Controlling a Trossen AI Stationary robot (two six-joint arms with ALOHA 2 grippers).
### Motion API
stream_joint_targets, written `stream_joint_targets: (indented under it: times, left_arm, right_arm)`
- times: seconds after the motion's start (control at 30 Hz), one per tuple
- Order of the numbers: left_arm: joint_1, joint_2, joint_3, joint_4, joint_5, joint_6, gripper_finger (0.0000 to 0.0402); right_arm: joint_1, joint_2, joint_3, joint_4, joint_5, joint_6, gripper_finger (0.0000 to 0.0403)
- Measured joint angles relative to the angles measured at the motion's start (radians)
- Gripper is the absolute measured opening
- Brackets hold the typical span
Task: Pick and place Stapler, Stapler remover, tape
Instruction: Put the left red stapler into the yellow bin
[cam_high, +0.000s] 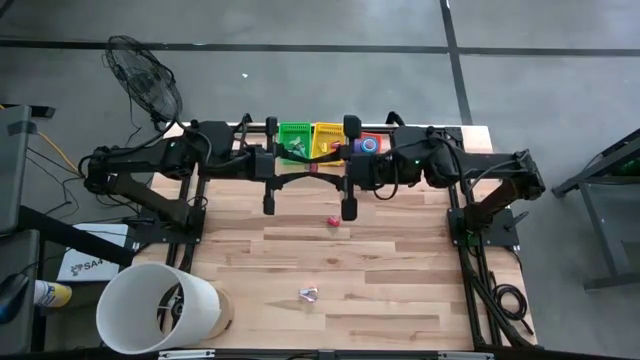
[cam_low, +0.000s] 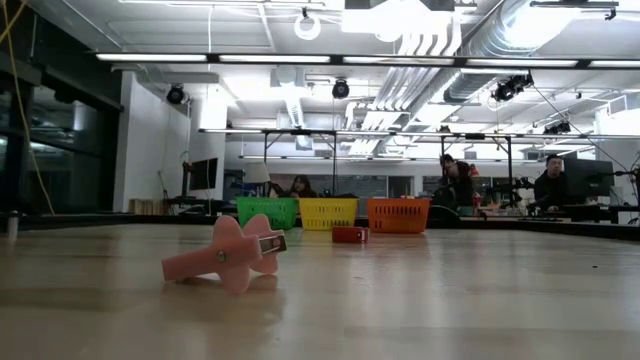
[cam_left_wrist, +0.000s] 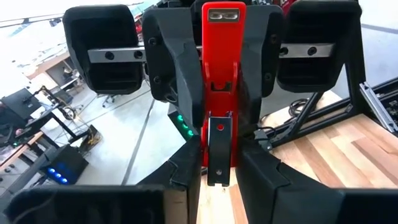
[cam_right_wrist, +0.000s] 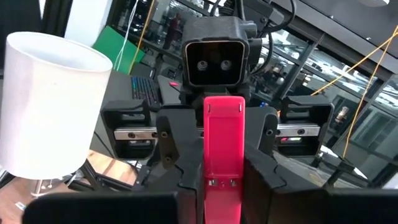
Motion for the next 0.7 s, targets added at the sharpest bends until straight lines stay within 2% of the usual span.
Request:
stream_joint_targets:
  times: [0.33, 0.47, 0.6, 0.7]
  left_arm:
    - [0.0, -0.001, 0.0, -0.011, -0.118, 0.003, 0.0167]
    - [0.0, -0.001, 0.0, -0.064, -0.171, 0.01, 0.0204]
    - [0.002, -0.001, 0.0, -0.134, -0.199, 0.01, 0.0223]
    - [-0.001, -0.002, 0.0, -0.18, -0.239, 0.01, 0.0226]
  right_arm:
    - [-0.014, 0.0, 0.0, -0.064, 0.086, 0.028, 0.0057]
    - [-0.043, 0.0, 0.0, -0.119, 0.135, 0.077, 0.0057]
    - [-0.098, 0.0, 0.0, -0.203, 0.209, 0.157, 0.0057]
    - [-0.169, 0.001, 0.0, -0.274, 0.221, 0.23, 0.0057]
